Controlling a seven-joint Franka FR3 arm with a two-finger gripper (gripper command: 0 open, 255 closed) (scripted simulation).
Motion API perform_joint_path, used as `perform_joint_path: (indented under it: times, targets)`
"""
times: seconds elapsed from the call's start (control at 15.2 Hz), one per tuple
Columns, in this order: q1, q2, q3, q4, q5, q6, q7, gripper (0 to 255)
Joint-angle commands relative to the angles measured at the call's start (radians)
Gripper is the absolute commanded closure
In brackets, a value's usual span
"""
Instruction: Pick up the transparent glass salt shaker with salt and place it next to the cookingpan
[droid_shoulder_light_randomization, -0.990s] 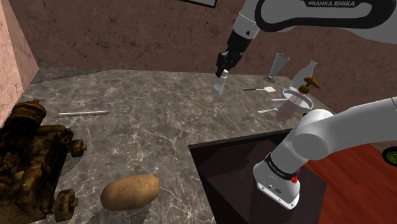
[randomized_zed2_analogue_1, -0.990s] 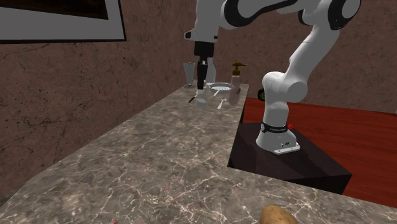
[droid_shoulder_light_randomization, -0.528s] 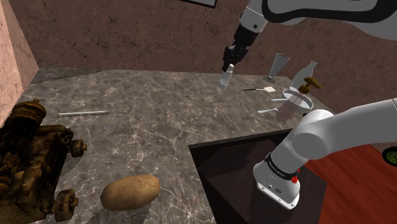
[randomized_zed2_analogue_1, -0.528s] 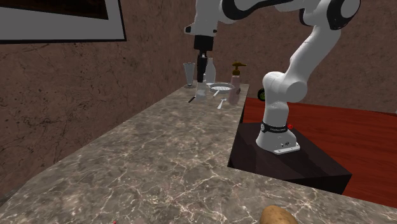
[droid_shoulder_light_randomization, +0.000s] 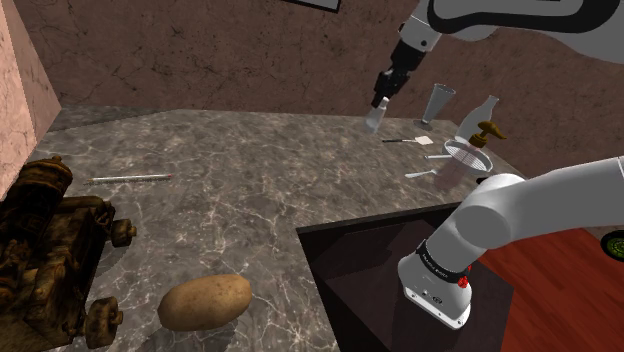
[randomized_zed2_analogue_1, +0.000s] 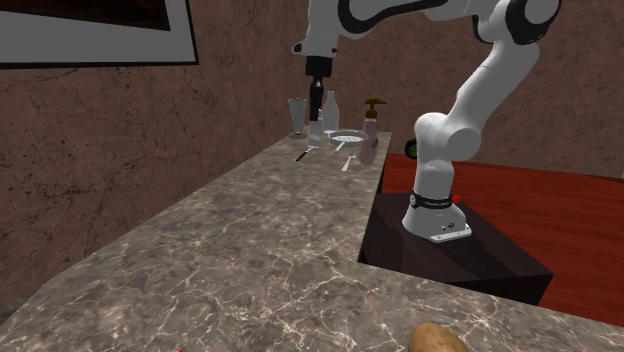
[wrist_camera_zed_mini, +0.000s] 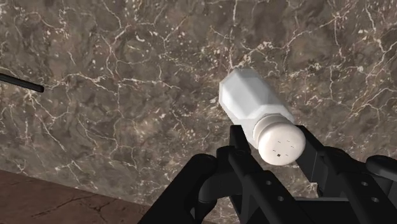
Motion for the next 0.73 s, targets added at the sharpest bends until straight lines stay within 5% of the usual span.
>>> perform_joint_path:
  times: [0.0,0.66]
  targets:
    - [-0.019,0.001,-0.042,0.007,-0.020,-0.008,-0.051,255]
    - [-0.087,0.118,-0.253,0.130,-0.082,-0.018,-0.303,255]
